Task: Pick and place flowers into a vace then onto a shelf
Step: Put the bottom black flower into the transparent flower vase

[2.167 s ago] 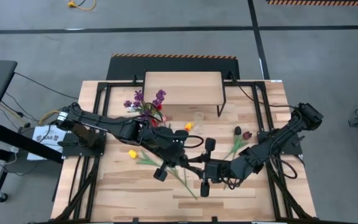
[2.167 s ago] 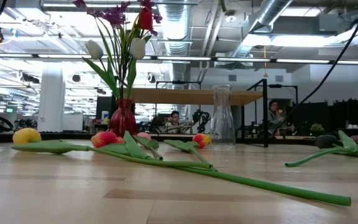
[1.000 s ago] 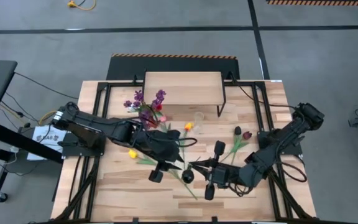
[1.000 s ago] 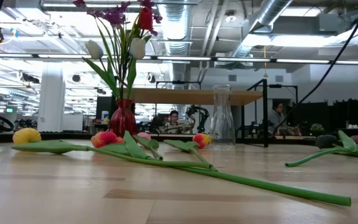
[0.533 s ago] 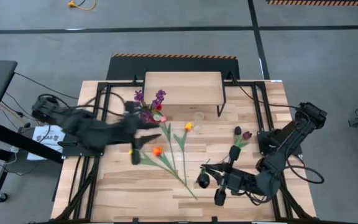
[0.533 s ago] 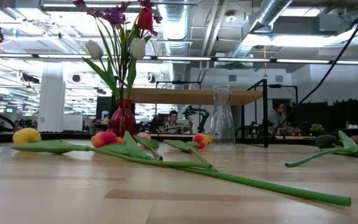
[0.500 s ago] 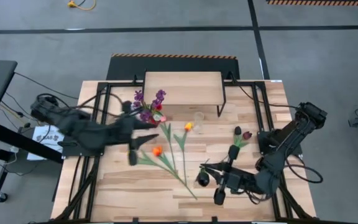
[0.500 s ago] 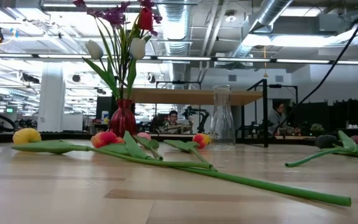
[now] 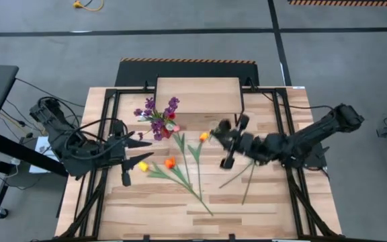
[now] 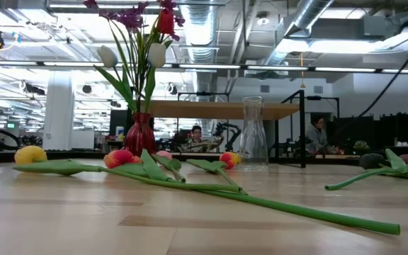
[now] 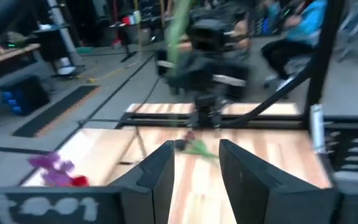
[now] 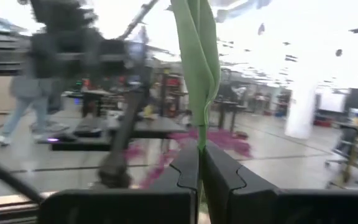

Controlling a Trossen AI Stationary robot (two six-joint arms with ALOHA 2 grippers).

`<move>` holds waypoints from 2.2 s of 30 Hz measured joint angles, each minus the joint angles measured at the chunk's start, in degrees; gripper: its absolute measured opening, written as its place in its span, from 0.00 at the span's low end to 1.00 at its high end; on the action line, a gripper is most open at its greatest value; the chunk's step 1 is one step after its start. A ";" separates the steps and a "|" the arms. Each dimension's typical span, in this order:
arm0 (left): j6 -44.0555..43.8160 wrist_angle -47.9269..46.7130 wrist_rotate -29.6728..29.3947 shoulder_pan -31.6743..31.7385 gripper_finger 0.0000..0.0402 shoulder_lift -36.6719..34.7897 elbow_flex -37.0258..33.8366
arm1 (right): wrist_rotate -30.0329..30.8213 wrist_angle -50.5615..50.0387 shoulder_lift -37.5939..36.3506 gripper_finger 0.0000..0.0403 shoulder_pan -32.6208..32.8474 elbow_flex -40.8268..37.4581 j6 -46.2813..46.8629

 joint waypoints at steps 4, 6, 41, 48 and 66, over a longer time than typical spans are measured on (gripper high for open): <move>2.58 12.80 2.57 -2.67 0.29 -5.47 -11.24 | -1.89 0.77 -5.62 0.00 -4.97 -4.66 2.03; 5.62 20.52 3.66 -4.17 0.29 -7.83 -17.02 | -3.18 0.74 -7.48 0.00 -7.30 -6.45 2.22; 12.74 70.00 5.96 -11.87 0.29 -11.24 -54.50 | -16.74 -3.32 -1.09 0.01 -24.91 -11.74 19.57; 12.30 76.64 13.63 -11.50 0.29 -11.22 -54.50 | -16.33 -6.72 -1.09 0.09 -24.89 -11.72 21.15; 11.63 73.40 13.99 -7.64 0.29 -11.22 -54.48 | -16.73 -20.04 -1.30 0.58 -20.89 -11.66 24.57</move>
